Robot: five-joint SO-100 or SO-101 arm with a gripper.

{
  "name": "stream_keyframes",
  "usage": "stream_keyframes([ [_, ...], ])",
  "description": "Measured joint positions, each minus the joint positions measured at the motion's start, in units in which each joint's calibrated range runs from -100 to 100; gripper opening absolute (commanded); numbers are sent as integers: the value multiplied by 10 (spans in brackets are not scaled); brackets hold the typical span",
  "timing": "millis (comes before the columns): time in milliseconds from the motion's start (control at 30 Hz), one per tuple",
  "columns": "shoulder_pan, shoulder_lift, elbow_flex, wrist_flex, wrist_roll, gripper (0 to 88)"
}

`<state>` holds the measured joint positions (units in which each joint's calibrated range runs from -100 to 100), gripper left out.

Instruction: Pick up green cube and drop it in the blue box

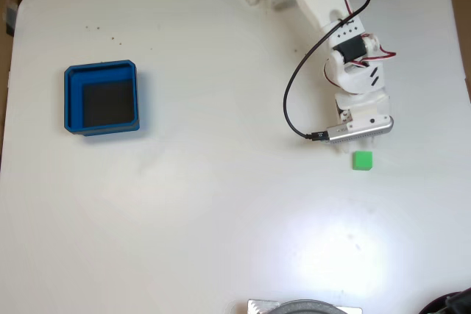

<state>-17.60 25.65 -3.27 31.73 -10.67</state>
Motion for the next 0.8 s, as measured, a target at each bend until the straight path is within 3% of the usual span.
stream_keyframes([
  [800, 0, 48, 0, -72, 0, 272],
])
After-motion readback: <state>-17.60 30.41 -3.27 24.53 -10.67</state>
